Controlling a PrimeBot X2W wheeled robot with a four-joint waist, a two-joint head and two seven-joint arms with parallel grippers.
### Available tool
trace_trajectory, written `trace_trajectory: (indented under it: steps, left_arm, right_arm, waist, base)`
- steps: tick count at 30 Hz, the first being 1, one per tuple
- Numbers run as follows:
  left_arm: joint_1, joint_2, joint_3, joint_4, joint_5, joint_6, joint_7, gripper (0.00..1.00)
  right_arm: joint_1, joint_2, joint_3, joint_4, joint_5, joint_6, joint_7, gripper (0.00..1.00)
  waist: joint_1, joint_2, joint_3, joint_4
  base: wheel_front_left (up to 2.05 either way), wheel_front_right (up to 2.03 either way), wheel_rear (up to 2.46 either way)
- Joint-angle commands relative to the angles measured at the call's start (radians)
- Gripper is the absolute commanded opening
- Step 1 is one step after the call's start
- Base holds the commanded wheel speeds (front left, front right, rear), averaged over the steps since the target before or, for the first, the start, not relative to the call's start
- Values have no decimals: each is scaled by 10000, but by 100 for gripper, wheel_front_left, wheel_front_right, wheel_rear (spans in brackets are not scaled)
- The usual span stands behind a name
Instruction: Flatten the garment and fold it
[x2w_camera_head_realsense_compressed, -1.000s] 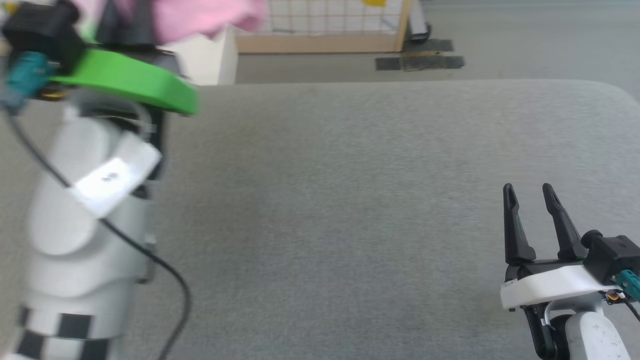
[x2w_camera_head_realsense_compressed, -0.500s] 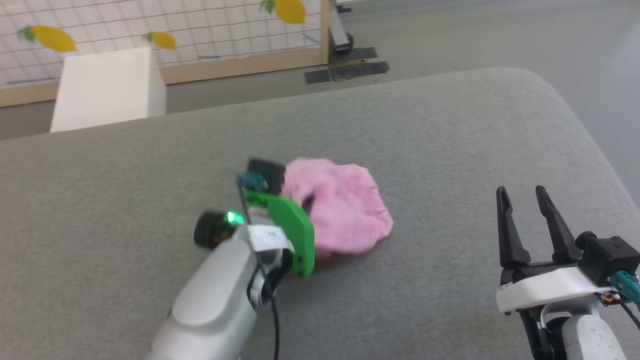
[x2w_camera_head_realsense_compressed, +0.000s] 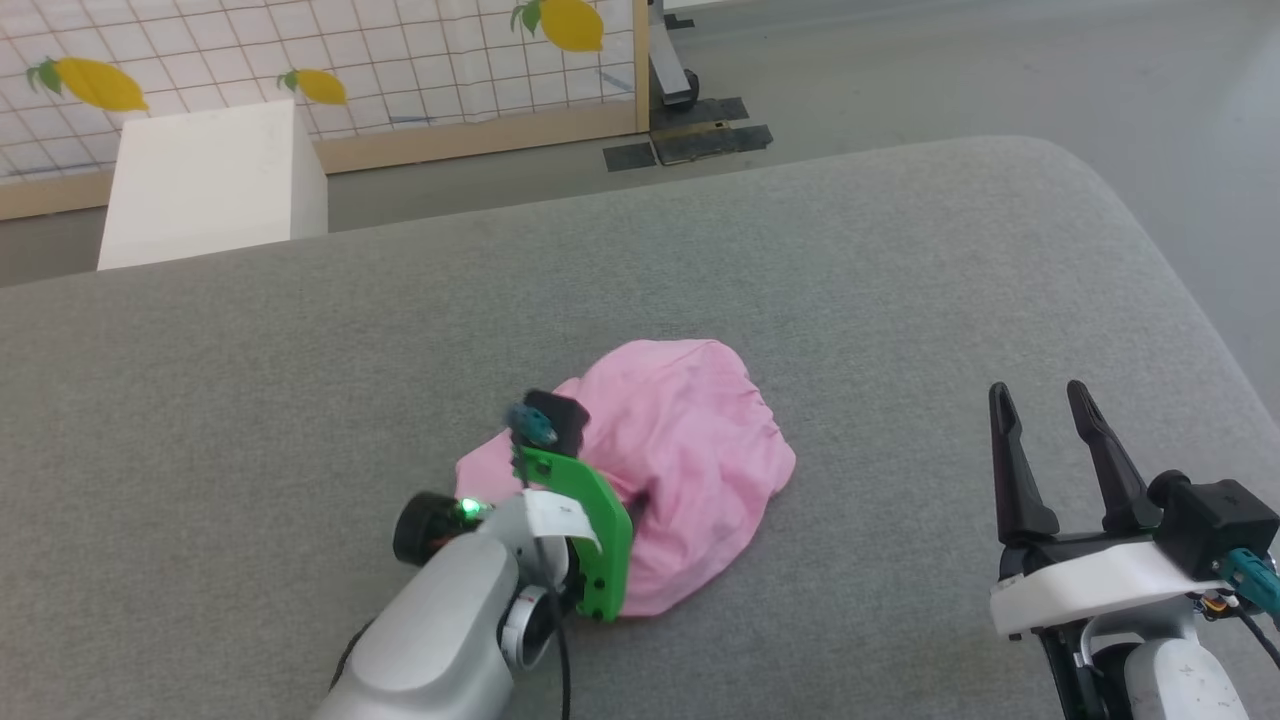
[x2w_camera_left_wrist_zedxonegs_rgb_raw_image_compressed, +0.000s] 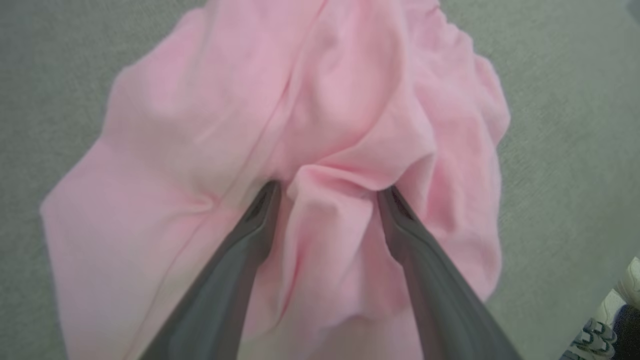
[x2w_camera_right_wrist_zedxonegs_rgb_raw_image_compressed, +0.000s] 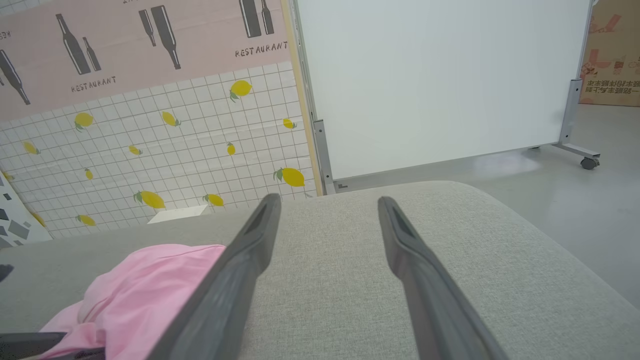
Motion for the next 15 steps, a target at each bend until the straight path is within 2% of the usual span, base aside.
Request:
trace_trajectory:
  steps: [1, 4, 7, 9, 15]
  left_arm:
    - [108, 63, 248, -198, -27, 83, -679, 100]
    - [117, 100, 791, -701, 55, 279, -2455, 100]
    - [233, 208, 1429, -1431, 273, 465, -4847, 100]
    - [449, 291, 1825, -1833, 329, 557, -6006, 100]
    - [1365, 583, 2971, -3335, 778, 555, -6533, 100]
  right_arm:
    - [122, -6, 19, -82, -54, -15, 49, 100]
    - [154, -6, 24, -146, -96, -15, 94, 100]
    - [179, -6, -9, -233, -118, -15, 119, 100]
    - [216, -6, -43, -301, -141, -15, 141, 100]
    - [290, -6, -286, -510, -176, -15, 149, 100]
  waist:
    - [1, -1, -98, 147]
    - [1, -1, -197, 291]
    - [1, -1, -284, 476]
    - [1, -1, -351, 608]
    - [1, -1, -398, 1088]
  base:
    - [0, 0, 0]
    - [0, 0, 0]
    - [0, 0, 0]
    - [0, 0, 0]
    - [0, 0, 0]
